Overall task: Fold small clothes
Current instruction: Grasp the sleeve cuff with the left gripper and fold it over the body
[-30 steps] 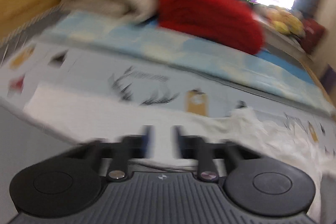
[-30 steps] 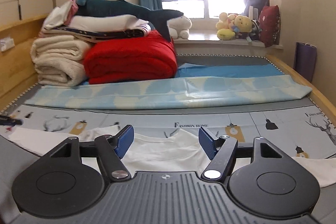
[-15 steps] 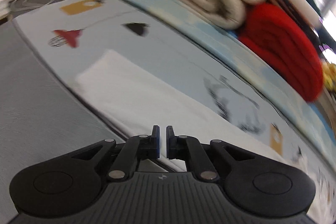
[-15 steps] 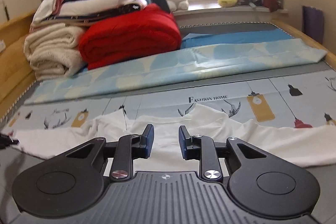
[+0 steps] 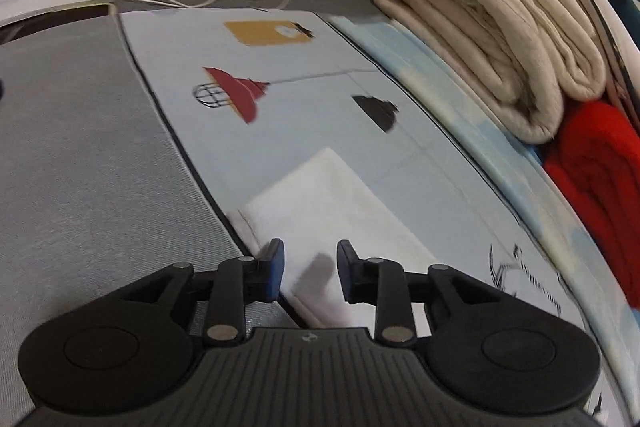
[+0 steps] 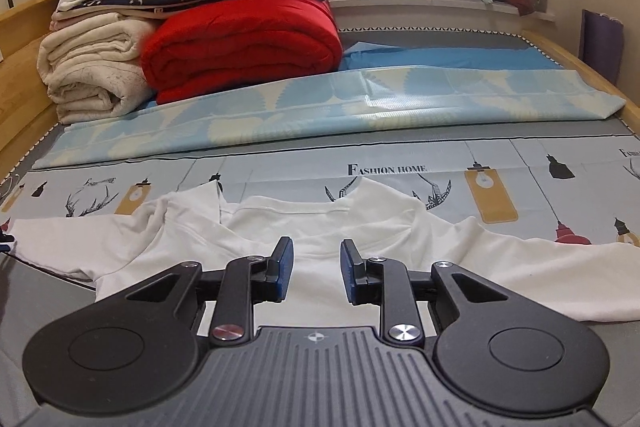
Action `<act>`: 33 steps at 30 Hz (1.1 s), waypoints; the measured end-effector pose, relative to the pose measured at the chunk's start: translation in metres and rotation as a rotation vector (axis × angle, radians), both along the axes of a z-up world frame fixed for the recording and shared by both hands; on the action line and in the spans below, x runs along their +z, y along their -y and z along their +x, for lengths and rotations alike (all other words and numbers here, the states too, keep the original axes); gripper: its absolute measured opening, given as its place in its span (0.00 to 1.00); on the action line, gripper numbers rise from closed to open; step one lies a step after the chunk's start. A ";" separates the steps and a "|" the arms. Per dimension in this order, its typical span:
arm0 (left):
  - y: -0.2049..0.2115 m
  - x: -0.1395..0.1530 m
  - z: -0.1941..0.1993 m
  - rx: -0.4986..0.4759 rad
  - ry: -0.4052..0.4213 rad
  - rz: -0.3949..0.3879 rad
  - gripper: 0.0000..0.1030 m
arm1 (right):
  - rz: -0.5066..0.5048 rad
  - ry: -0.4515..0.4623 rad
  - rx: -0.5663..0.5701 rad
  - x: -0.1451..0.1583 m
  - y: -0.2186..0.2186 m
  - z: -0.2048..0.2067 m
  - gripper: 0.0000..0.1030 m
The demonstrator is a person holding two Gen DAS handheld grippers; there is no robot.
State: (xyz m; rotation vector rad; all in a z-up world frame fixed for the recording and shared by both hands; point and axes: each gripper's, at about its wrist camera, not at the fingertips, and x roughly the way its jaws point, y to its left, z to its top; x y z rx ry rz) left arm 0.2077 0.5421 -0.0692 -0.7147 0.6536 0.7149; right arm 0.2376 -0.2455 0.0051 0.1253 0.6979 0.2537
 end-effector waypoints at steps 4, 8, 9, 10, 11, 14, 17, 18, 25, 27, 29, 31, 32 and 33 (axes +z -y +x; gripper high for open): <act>-0.003 -0.003 -0.005 0.047 -0.030 0.012 0.31 | 0.002 -0.002 0.005 0.000 -0.001 0.000 0.27; -0.006 -0.006 -0.013 0.087 -0.034 0.007 0.31 | -0.001 -0.001 0.013 0.001 -0.002 -0.001 0.27; -0.007 -0.007 -0.014 0.078 -0.023 -0.005 0.32 | -0.001 -0.002 0.012 0.001 -0.001 -0.001 0.27; -0.007 -0.008 -0.013 0.064 -0.008 -0.021 0.32 | -0.001 -0.003 0.012 0.001 -0.001 -0.001 0.26; -0.007 -0.009 -0.011 0.041 0.013 -0.044 0.32 | -0.004 -0.007 0.011 0.000 0.000 -0.001 0.26; 0.002 -0.002 0.000 -0.010 -0.005 -0.007 0.03 | -0.014 -0.016 0.006 -0.001 0.000 0.001 0.27; 0.020 0.019 0.008 -0.014 -0.006 0.070 0.03 | -0.012 -0.024 -0.006 -0.002 0.001 0.003 0.27; 0.029 0.029 0.011 -0.028 0.000 0.094 0.03 | -0.011 -0.024 -0.007 -0.001 0.000 0.003 0.27; 0.187 0.108 0.052 -0.443 0.142 0.244 0.03 | -0.023 -0.023 -0.011 0.003 -0.008 0.004 0.27; 0.260 0.121 0.058 -0.622 0.180 0.253 0.03 | -0.023 -0.044 -0.024 0.002 -0.006 0.003 0.27; 0.334 0.126 0.056 -0.784 0.217 0.225 0.03 | -0.010 -0.071 -0.043 0.000 -0.002 0.003 0.27; 0.400 0.125 0.051 -0.914 0.239 0.165 0.03 | -0.002 -0.089 -0.065 -0.002 0.004 0.001 0.26; 0.434 0.120 0.048 -0.972 0.244 0.102 0.04 | -0.005 -0.095 -0.083 -0.002 0.009 0.000 0.26; 0.461 0.115 0.047 -1.023 0.238 0.032 0.05 | -0.008 -0.099 -0.101 -0.003 0.013 -0.002 0.26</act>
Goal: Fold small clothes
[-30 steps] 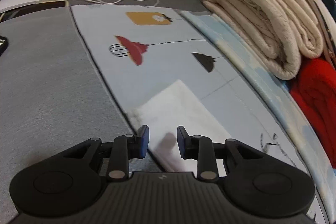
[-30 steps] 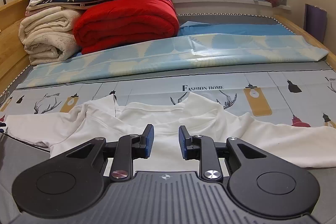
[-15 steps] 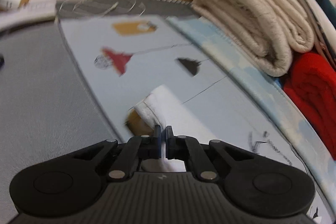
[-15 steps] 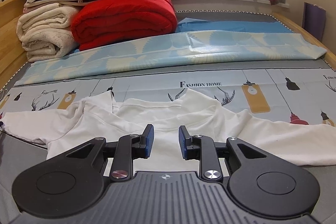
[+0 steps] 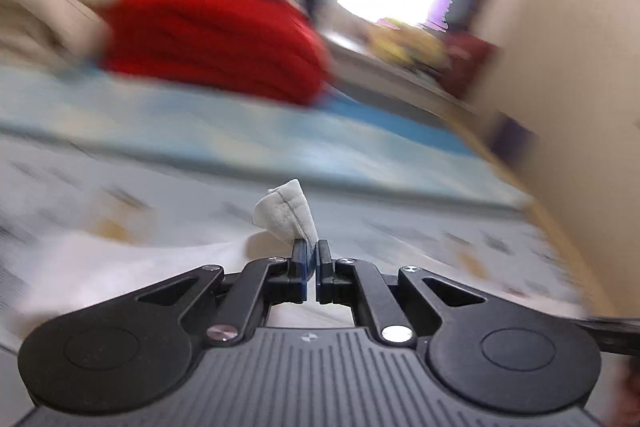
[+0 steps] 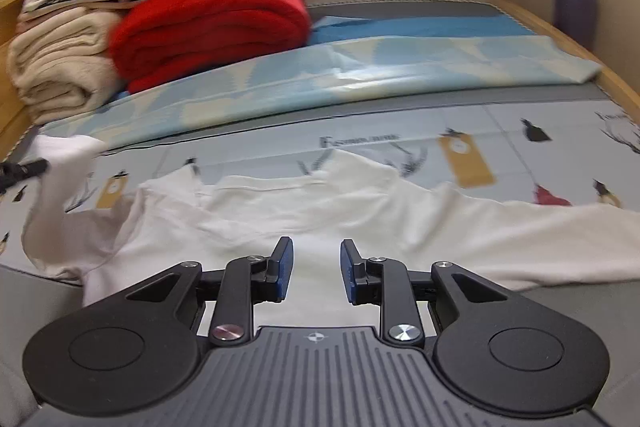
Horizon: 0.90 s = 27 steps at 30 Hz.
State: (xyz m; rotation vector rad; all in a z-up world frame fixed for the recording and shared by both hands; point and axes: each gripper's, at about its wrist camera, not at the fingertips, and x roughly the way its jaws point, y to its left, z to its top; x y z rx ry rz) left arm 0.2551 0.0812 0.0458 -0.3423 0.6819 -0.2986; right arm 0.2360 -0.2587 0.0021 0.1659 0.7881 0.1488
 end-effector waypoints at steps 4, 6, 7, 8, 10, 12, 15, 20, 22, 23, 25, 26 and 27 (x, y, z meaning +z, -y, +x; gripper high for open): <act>0.071 -0.005 -0.007 -0.140 -0.062 0.011 0.11 | 0.018 -0.018 -0.065 -0.002 0.024 -0.002 0.26; 0.065 0.005 -0.012 -0.133 -0.077 0.023 0.11 | 0.054 -0.031 -0.097 -0.003 0.038 -0.002 0.27; 0.054 0.011 -0.014 -0.119 -0.088 0.048 0.11 | 0.072 -0.039 -0.108 -0.004 0.043 -0.002 0.27; 0.042 0.018 -0.018 -0.099 -0.092 0.097 0.11 | 0.087 -0.045 -0.114 -0.005 0.047 -0.002 0.27; 0.018 0.032 -0.021 -0.044 -0.100 0.197 0.11 | 0.119 -0.054 -0.118 -0.006 0.051 0.000 0.27; -0.008 0.040 -0.027 0.027 -0.117 0.259 0.11 | 0.144 -0.064 -0.105 -0.009 0.050 0.004 0.25; -0.036 0.035 -0.033 0.109 -0.074 0.330 0.11 | 0.177 -0.088 -0.090 -0.015 0.042 0.014 0.06; -0.055 0.004 -0.017 0.237 -0.196 0.438 0.11 | 0.247 -0.126 -0.047 -0.031 0.015 0.038 0.09; -0.060 0.003 -0.013 0.227 -0.161 0.463 0.11 | 0.275 -0.169 -0.019 -0.046 0.002 0.049 0.12; -0.060 0.001 -0.012 0.222 -0.151 0.516 0.11 | 0.272 -0.189 -0.008 -0.052 -0.005 0.055 0.20; -0.065 -0.006 -0.008 0.225 -0.157 0.589 0.11 | 0.229 -0.232 0.011 -0.073 -0.021 0.064 0.24; -0.071 -0.006 -0.007 0.238 -0.168 0.586 0.12 | 0.213 -0.266 0.020 -0.088 -0.029 0.067 0.24; -0.079 -0.007 -0.005 0.254 -0.182 0.559 0.11 | 0.213 -0.295 0.028 -0.099 -0.036 0.069 0.24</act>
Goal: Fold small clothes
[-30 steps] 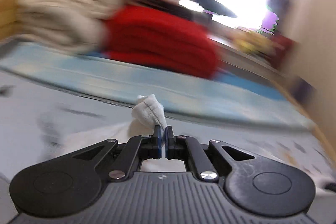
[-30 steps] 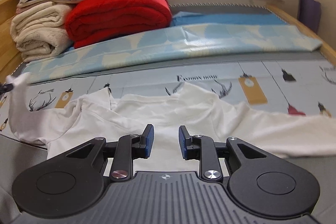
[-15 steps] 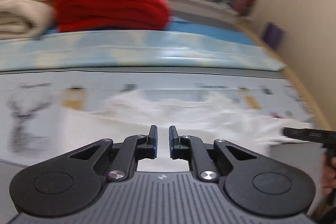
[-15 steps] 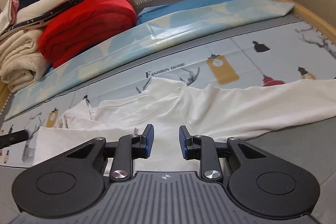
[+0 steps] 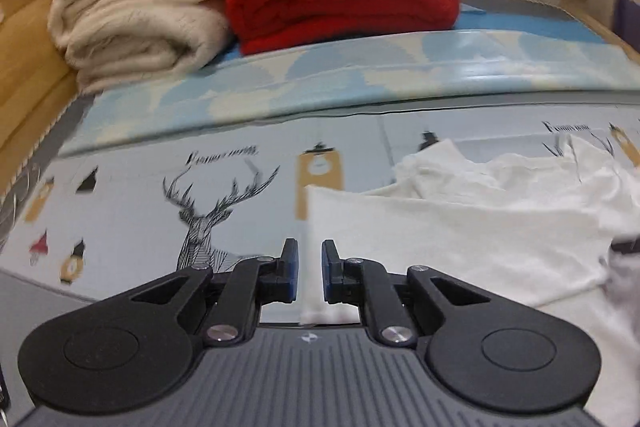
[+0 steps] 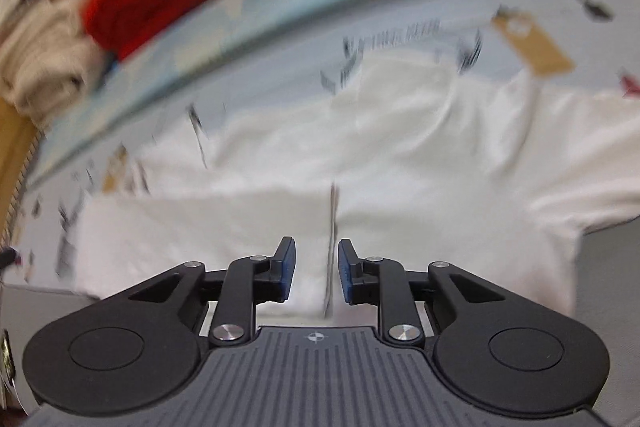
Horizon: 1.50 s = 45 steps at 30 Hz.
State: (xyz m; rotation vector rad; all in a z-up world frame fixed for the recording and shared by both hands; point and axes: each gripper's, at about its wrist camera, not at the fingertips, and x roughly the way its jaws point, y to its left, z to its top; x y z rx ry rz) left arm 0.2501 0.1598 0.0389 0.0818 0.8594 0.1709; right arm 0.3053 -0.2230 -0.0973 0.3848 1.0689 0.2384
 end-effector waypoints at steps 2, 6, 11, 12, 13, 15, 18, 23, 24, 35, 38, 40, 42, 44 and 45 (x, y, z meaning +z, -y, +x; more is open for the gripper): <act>-0.017 0.003 -0.002 0.033 -0.006 -0.058 0.11 | 0.000 -0.051 0.025 -0.022 -0.013 0.002 0.24; -0.025 0.009 -0.005 0.035 0.009 -0.038 0.11 | -0.100 -0.043 0.053 -0.041 -0.038 0.000 0.23; -0.036 0.013 -0.003 0.063 0.017 -0.062 0.12 | -0.112 0.045 0.086 -0.025 -0.053 -0.003 0.04; -0.038 0.013 -0.002 0.073 0.015 -0.072 0.12 | -0.086 0.070 0.078 -0.016 -0.052 -0.003 0.03; -0.040 0.013 -0.001 0.081 0.014 -0.081 0.12 | -0.068 0.096 0.066 -0.007 -0.048 -0.002 0.03; -0.042 0.013 -0.001 0.089 0.015 -0.092 0.12 | -0.024 0.164 0.010 0.020 -0.031 0.000 0.03; -0.040 0.012 -0.002 0.074 0.010 -0.078 0.12 | 0.013 0.277 -0.150 0.059 0.019 0.002 0.03; -0.032 0.004 -0.001 0.050 -0.011 -0.063 0.12 | -0.151 0.136 -0.282 0.037 0.095 0.015 0.03; -0.031 0.003 0.000 0.049 -0.017 -0.068 0.12 | -0.159 0.089 -0.296 0.026 0.104 0.016 0.03; -0.001 -0.032 0.019 -0.053 -0.127 -0.213 0.14 | -0.251 -0.007 -0.296 0.007 0.123 0.017 0.04; -0.002 -0.037 0.030 -0.068 -0.120 -0.295 0.14 | -0.285 0.002 -0.326 0.011 0.127 0.016 0.07; -0.006 -0.038 0.039 -0.061 -0.084 -0.355 0.14 | -0.274 0.001 -0.353 0.015 0.131 0.014 0.07; -0.011 -0.040 0.050 -0.055 -0.041 -0.407 0.14 | -0.253 0.008 -0.390 0.020 0.136 0.011 0.07; -0.014 -0.045 0.063 -0.043 -0.024 -0.452 0.14 | -0.243 0.032 -0.406 0.028 0.136 0.010 0.07; -0.016 -0.048 0.069 -0.041 -0.015 -0.476 0.13 | -0.243 0.045 -0.404 0.032 0.135 0.010 0.07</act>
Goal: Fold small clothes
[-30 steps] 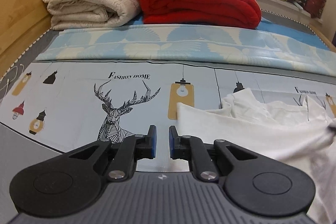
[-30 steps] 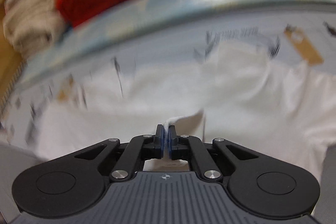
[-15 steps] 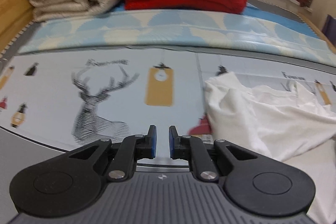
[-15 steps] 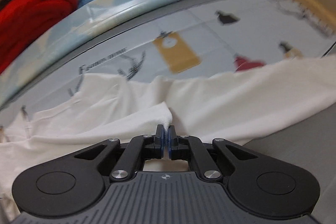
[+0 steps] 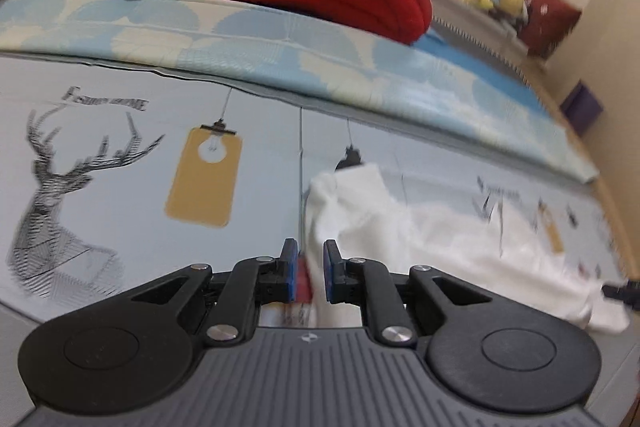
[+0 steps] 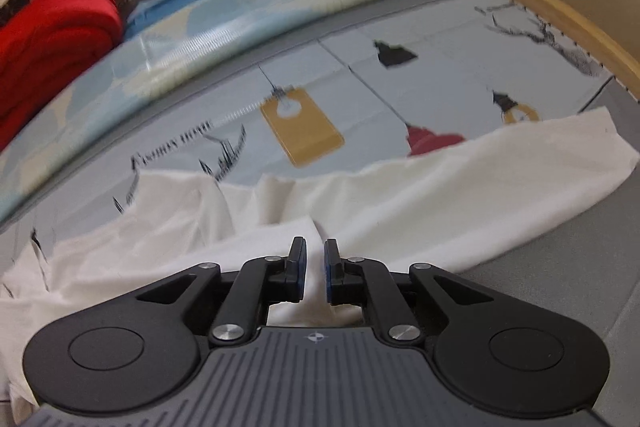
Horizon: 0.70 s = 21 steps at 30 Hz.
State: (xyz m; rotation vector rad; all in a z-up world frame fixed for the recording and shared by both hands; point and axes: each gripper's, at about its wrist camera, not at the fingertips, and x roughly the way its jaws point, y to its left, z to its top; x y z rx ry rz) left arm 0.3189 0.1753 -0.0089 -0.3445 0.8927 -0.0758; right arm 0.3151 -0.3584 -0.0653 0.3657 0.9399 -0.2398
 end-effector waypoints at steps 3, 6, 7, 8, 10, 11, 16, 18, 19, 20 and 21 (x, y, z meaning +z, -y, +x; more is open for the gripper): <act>0.002 -0.011 0.020 0.005 0.009 -0.031 0.13 | -0.006 0.028 0.048 0.009 -0.008 0.001 0.09; 0.006 -0.024 0.038 0.016 0.013 -0.067 0.14 | 0.013 0.020 0.153 0.005 -0.021 0.006 0.11; 0.007 -0.028 0.044 0.020 0.009 -0.078 0.14 | 0.026 0.006 0.186 0.002 -0.025 0.008 0.11; 0.009 -0.033 0.050 0.023 0.002 -0.088 0.14 | 0.034 -0.009 0.206 -0.001 -0.029 0.008 0.11; 0.015 -0.043 0.061 0.018 -0.020 -0.082 0.14 | 0.051 -0.048 0.236 -0.010 -0.035 0.011 0.11; 0.017 -0.048 0.065 0.016 -0.030 -0.070 0.14 | 0.055 -0.060 0.240 -0.013 -0.036 0.012 0.11; 0.026 -0.065 0.075 -0.025 -0.050 -0.037 0.02 | 0.073 -0.073 0.250 -0.018 -0.044 0.018 0.11; 0.014 -0.053 0.076 0.033 0.021 0.014 0.02 | 0.072 -0.072 0.260 -0.017 -0.048 0.019 0.11; 0.000 -0.049 0.077 0.092 0.033 0.005 0.01 | 0.071 -0.074 0.265 -0.018 -0.050 0.019 0.11; -0.015 -0.049 0.077 0.160 0.031 -0.012 0.00 | 0.070 -0.077 0.269 -0.018 -0.051 0.020 0.11; -0.026 -0.049 0.075 0.215 0.029 0.005 0.00 | 0.070 -0.078 0.271 -0.019 -0.053 0.021 0.11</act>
